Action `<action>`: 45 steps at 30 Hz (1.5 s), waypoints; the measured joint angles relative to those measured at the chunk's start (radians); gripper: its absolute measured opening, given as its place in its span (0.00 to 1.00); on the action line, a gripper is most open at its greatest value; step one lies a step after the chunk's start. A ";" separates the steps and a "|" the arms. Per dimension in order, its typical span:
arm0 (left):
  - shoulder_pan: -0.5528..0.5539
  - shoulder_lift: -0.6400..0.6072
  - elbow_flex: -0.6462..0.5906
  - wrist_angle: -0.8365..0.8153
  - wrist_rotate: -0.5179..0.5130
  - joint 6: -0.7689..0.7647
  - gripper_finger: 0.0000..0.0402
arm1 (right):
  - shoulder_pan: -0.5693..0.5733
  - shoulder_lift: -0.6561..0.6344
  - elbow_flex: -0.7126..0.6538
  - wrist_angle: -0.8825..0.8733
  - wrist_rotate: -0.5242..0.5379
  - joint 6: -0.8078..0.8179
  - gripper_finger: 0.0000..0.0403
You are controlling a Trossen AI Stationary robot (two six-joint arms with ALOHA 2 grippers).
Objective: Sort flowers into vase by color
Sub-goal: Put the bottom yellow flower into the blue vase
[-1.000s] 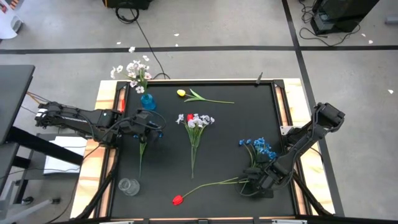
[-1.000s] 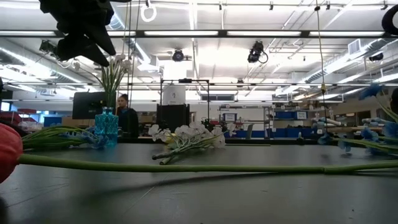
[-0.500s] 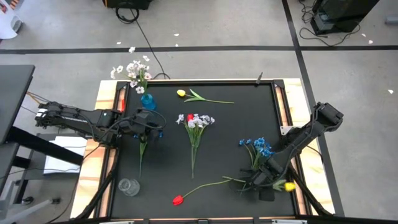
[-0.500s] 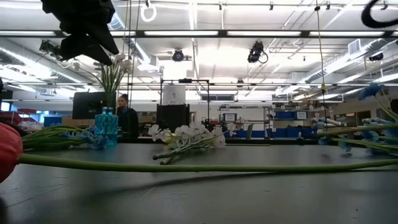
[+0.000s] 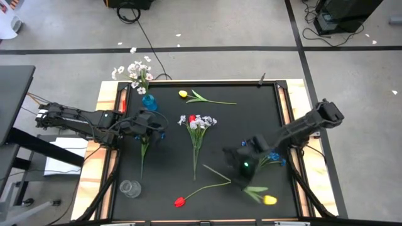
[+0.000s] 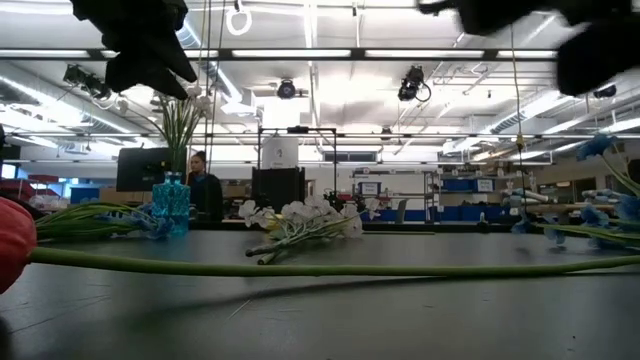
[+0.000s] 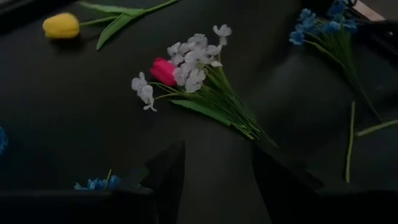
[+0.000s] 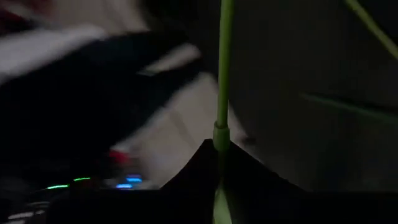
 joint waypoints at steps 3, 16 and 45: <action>-0.023 0.000 0.000 0.039 0.017 0.077 0.46 | -0.110 0.000 0.000 0.159 -0.036 0.115 0.09; -0.203 0.015 0.001 0.538 0.047 0.673 0.40 | -0.355 0.101 0.001 0.788 -0.249 0.730 0.07; -0.238 0.308 0.000 0.797 0.027 0.960 0.42 | -0.354 0.250 0.145 0.987 -0.170 0.991 0.08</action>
